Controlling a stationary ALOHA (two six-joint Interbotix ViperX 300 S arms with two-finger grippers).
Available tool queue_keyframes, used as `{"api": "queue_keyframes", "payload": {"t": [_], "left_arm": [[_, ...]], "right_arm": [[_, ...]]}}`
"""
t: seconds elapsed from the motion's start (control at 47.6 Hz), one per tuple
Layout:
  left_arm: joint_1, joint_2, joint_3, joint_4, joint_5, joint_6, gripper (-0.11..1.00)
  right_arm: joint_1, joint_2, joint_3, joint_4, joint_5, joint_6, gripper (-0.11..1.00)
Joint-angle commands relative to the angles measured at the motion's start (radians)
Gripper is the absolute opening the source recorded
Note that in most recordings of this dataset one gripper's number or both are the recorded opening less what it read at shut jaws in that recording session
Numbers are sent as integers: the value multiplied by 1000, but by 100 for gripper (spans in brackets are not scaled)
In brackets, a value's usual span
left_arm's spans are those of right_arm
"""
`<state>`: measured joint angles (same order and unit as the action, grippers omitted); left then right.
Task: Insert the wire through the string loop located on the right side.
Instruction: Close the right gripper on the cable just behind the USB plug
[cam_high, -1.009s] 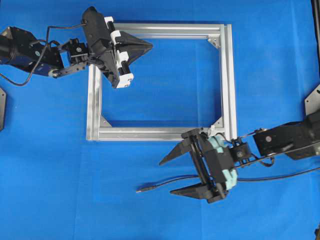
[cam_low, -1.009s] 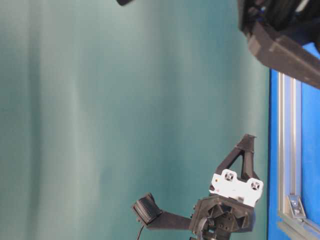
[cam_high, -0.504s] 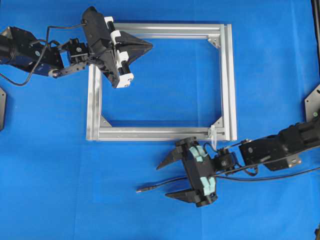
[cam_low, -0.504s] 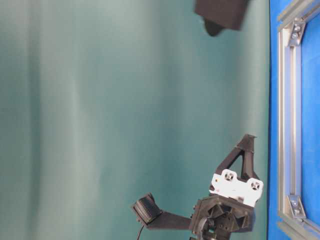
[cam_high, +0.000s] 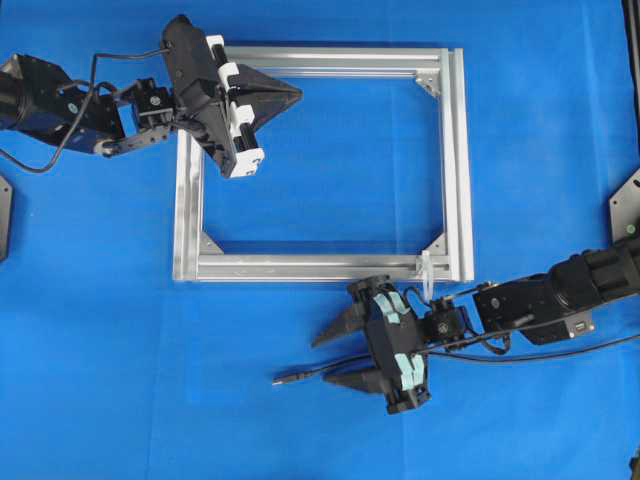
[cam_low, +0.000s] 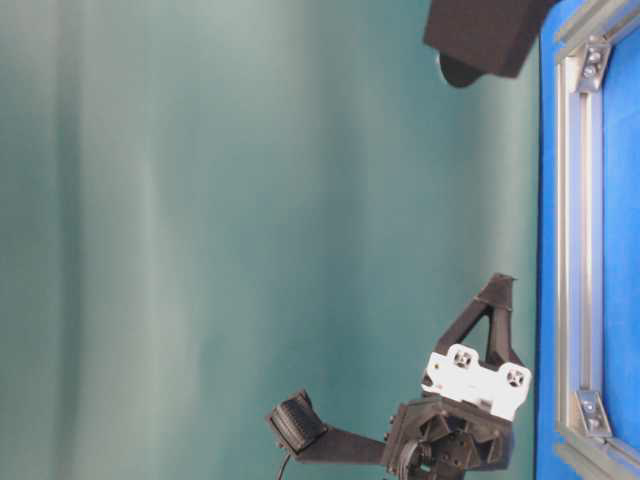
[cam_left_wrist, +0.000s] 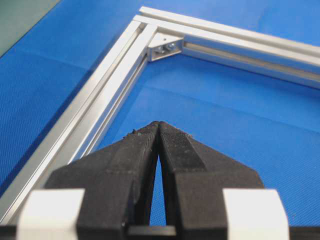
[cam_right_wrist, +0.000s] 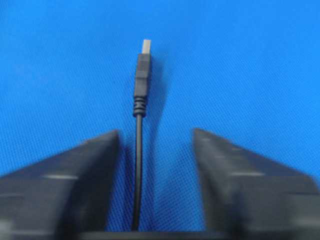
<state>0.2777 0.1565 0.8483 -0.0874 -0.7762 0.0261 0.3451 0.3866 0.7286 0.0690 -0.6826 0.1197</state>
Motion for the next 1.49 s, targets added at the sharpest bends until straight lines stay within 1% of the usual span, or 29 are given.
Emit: {"api": "queue_keyframes", "payload": {"t": [0.0,0.105,0.147,0.189,0.441,0.567,0.714,0.967,1.072,1.471], "left_arm": [[-3,-35,-6,3,-5,0,0],[-2,-35,-6,2,-5,-2,0],[-3,-35,-6,3,-5,0,0],[-2,-35,-8,3,-5,0,0],[-2,-35,-6,3,-5,0,0],[-2,-35,-6,2,-5,0,0],[-2,-35,-6,2,-5,0,0],[-2,-38,-6,2,-5,-2,0],[-2,-41,-9,3,-5,-2,0],[-2,-41,-8,3,-5,-3,0]], "right_arm": [[2,-17,-8,-2,-9,-2,25],[3,-17,-6,-3,-9,-3,3],[2,-17,-6,-3,-9,-3,-2],[3,-17,-6,-3,-9,-3,-4],[3,-23,-6,-6,-5,-3,-4],[3,-57,0,-6,15,0,-4],[3,-120,8,-6,63,-9,-4],[0,-253,8,-6,195,-29,-4],[-2,-284,8,-6,219,-40,-4],[-2,-290,8,-6,227,-46,-4]]}}
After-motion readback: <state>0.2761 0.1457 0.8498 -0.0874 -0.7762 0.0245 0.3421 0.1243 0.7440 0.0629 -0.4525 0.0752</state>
